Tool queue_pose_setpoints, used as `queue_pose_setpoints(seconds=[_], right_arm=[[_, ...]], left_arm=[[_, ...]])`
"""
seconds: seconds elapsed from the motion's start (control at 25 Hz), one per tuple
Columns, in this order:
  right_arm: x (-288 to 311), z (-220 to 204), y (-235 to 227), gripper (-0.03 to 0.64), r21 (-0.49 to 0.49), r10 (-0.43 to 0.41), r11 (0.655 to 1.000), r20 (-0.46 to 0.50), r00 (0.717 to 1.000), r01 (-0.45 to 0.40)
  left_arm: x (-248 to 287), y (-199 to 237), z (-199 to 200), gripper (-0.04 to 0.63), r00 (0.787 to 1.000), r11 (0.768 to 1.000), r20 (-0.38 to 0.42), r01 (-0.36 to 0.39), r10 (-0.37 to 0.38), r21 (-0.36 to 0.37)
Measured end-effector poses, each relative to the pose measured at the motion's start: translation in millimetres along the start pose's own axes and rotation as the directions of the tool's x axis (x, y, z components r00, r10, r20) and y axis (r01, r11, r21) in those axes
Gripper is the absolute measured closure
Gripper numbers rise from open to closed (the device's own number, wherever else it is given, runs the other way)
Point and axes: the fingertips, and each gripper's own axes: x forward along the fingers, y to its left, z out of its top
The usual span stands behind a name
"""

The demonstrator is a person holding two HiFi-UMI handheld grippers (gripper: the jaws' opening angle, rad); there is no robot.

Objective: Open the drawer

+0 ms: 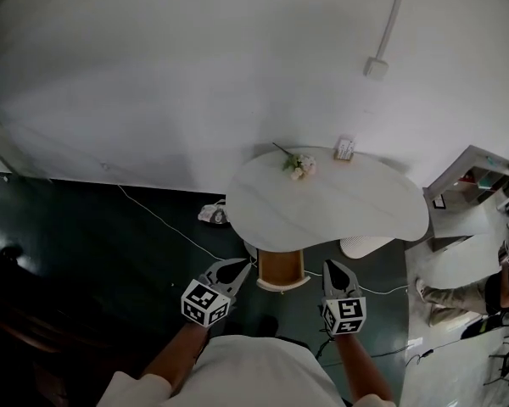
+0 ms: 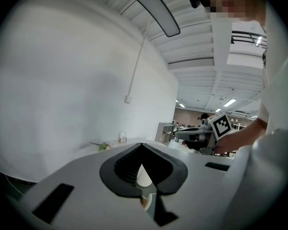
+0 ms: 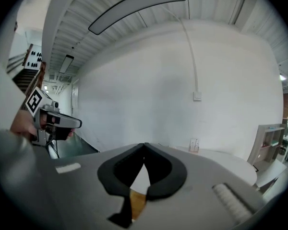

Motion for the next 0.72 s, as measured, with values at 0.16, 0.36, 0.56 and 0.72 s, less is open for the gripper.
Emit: queue_pose_setpoints(seconds=[0.16,0.36,0.56,0.72], right_arm=[[-3.2,6.1,0.0,0.606,-0.016,0.022,1.0,0.005,1.0,-0.022],[-7.4,13.3,-1.8,0.606,-0.004,0.044,0.999,0.012,0.999,-0.044],[-15.1,22.1,-8.1,0.606,-0.004,0.015,1.0,0.047,0.999,-0.015],[-14.7,25.0,-12.9,0.606,-0.017,0.006,1.0,0.051,0.999,-0.005]], left_arm=[[-2.2,6.7,7.5,0.589,1.0,1.0,0.019,-0.023,0.023,0.01],[-0.7,14.8,22.4,0.589,0.997,0.998,0.056,-0.056,0.055,0.013],[-8.0,20.6,33.1,0.589,0.993,0.995,0.08,-0.089,0.086,0.045],[-8.9,27.3,33.2,0.589,0.992,0.993,0.073,-0.106,0.101,0.057]])
